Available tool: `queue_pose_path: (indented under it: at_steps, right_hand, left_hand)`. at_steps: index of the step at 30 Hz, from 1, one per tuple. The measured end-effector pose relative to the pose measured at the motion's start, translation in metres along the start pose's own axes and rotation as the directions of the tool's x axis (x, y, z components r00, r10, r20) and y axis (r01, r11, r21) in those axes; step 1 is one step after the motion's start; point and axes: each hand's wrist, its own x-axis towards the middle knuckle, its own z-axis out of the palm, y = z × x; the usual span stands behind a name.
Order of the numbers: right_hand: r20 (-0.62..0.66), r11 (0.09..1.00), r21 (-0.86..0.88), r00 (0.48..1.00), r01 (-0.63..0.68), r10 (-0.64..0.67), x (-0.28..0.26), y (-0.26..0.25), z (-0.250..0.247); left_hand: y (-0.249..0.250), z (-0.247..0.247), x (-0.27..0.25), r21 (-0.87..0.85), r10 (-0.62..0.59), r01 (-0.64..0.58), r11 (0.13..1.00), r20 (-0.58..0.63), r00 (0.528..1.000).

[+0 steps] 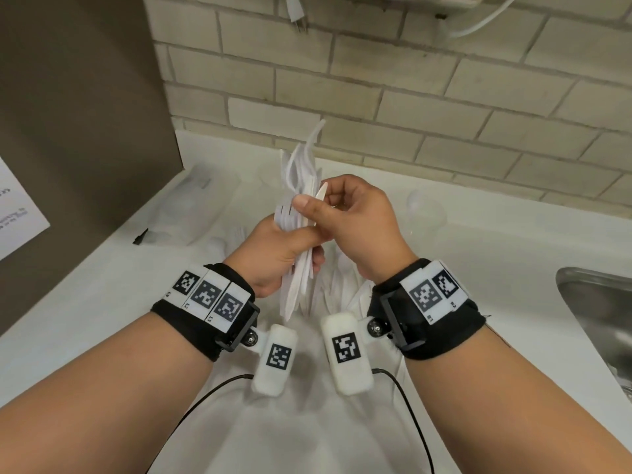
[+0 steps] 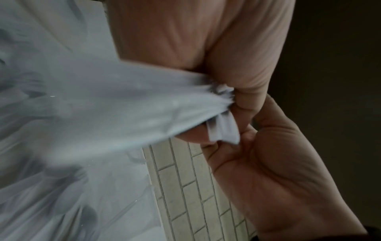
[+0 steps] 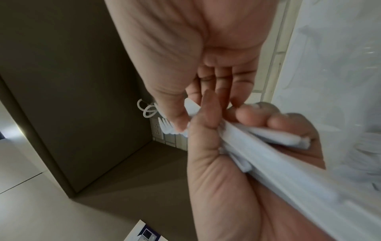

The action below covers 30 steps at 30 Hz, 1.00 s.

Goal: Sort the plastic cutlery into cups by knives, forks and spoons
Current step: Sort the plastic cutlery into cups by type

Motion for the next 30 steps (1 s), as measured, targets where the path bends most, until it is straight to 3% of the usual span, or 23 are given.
queue_pose_path:
  at_steps: [3,10,15,21,26,30]
  right_hand:
    - [0.029,0.997,0.076,1.0,-0.012,0.01,-0.003,-0.001,0.0]
    - [0.042,0.997,0.072,0.999,-0.027,0.024,-0.007,-0.002,-0.004]
    - [0.012,0.995,0.09,0.999,-0.039,0.038,-0.007,-0.002,-0.002]
    - [0.008,0.995,0.099,1.0,0.018,-0.019,-0.013,-0.002,0.0]
    - [0.136,0.923,0.339,0.98,-0.181,0.143,-0.01,0.004,0.004]
    - [0.153,0.933,0.294,0.973,-0.209,0.17,-0.009,0.01,0.006]
  left_hand:
    - [-0.003,-0.003,-0.001,-0.039,0.024,-0.024,0.999,-0.004,1.0]
    - [-0.008,-0.005,0.001,-0.134,0.019,-0.005,0.991,0.106,0.994]
    - [-0.011,-0.002,0.005,-0.233,-0.031,0.04,0.972,0.042,0.999]
    - [-0.007,0.002,0.005,-0.14,-0.036,0.034,0.99,-0.009,0.999]
    - [-0.008,0.002,0.003,-0.141,-0.059,0.059,0.988,0.007,0.998]
    - [-0.011,0.0,0.004,-0.15,-0.062,0.073,0.986,0.079,0.995]
